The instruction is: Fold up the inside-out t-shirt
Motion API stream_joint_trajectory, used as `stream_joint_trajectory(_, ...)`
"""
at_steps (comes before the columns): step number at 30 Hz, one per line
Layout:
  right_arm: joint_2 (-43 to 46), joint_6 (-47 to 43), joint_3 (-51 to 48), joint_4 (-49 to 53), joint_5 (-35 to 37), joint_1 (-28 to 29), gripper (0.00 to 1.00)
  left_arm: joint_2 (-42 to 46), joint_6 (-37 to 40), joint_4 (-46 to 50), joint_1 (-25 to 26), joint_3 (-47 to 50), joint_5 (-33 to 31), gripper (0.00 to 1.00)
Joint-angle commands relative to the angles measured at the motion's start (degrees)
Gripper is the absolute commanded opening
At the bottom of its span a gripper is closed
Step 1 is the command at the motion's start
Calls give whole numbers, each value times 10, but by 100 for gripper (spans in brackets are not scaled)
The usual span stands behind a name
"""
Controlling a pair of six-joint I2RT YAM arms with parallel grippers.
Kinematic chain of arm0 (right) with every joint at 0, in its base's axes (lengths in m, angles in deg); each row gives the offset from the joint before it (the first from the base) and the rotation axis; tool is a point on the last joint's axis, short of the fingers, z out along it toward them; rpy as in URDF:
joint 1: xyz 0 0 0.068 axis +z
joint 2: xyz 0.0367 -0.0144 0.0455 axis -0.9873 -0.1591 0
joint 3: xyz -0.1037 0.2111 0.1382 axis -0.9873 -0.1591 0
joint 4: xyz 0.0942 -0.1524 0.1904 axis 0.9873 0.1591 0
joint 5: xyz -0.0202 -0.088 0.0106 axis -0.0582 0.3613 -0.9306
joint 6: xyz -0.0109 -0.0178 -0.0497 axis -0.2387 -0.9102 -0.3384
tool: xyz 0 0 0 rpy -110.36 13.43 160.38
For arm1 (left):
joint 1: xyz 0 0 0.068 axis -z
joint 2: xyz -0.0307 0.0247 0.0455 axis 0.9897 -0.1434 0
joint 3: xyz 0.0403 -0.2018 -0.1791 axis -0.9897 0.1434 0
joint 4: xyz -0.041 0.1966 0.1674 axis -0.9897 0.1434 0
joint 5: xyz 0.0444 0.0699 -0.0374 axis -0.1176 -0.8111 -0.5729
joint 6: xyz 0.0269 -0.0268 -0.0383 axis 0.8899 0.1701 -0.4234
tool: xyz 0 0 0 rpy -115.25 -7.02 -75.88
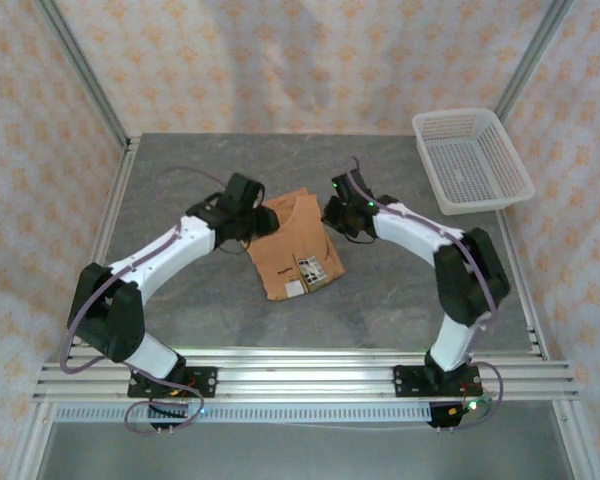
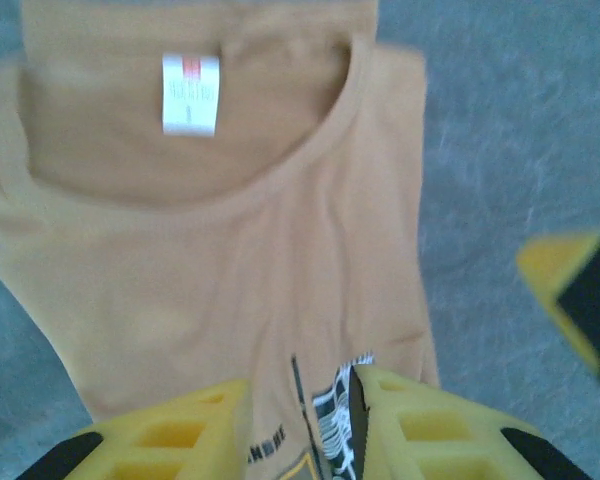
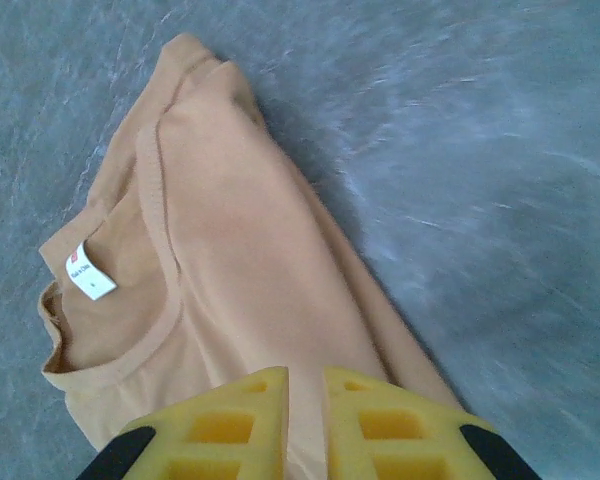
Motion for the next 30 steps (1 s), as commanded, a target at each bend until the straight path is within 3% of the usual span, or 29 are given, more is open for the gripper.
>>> stream_joint_trajectory(1,-59,-30,69,16,-72,6,17,-6,-57,-73,47,52,7,32)
stream_joint_trajectory(7,-169,-39,162,40,-89,4,17,-56,-68,-104,113,65,3,32)
stream_joint_trajectory(11,-237,-51,218,99,-39,-9,17,-91,-62,-112,125,97,18,32)
stream_joint_trajectory(17,-272,-51,233,127,-24,-28,17,-61,-53,-116,134,196,29,32)
stream_joint_trajectory(20,-260,-61,241,137,-27,-28,18,-33,-46,-97,134,225,26,32)
stream_joint_trajectory(24,-194,-73,230,154,-50,-28,25,-9,-22,-32,132,181,1,33)
stream_joint_trajectory(30,-32,-63,68,121,-62,-8,39,-20,-9,-8,118,84,3,33)
